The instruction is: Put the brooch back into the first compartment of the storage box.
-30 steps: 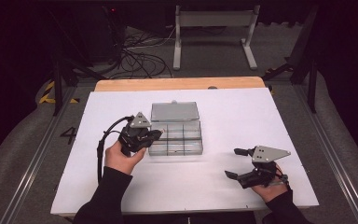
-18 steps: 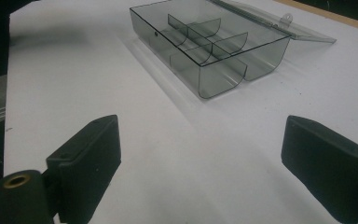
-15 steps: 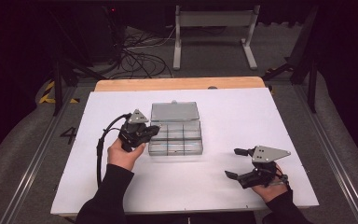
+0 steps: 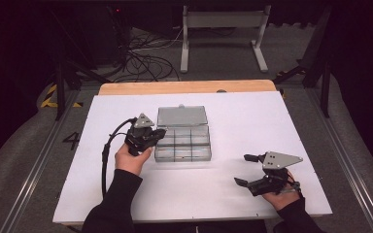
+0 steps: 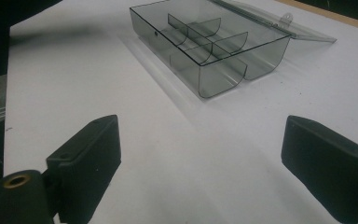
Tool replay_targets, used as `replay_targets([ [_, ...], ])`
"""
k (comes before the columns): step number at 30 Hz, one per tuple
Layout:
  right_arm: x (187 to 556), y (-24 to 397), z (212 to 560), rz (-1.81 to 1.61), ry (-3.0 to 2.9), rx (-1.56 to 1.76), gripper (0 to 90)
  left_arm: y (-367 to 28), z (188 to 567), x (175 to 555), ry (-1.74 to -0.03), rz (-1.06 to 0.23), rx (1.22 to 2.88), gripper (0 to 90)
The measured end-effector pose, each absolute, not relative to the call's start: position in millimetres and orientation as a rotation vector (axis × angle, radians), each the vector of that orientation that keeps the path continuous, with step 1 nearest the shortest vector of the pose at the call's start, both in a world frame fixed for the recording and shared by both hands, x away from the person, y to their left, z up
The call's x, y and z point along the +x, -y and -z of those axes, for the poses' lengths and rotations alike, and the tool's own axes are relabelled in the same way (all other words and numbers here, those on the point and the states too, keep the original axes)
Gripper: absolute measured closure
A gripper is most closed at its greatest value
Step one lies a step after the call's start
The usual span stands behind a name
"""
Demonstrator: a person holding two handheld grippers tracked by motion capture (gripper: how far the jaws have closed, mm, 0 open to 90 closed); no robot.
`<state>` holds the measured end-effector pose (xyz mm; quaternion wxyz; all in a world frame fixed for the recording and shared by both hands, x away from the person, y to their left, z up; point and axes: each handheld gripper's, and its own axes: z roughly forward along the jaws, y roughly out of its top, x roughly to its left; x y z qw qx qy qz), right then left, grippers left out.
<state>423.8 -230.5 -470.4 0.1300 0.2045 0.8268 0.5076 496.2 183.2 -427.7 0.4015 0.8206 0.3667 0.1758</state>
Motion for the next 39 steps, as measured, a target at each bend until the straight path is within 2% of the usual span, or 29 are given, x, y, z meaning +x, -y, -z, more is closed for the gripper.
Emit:
replay_targets([
  [39,424.0,230.4,470.8,-1.473,-2.405,0.601,11.9,-175.4,450.4,510.0,-0.928,-0.459,2.095,82.4],
])
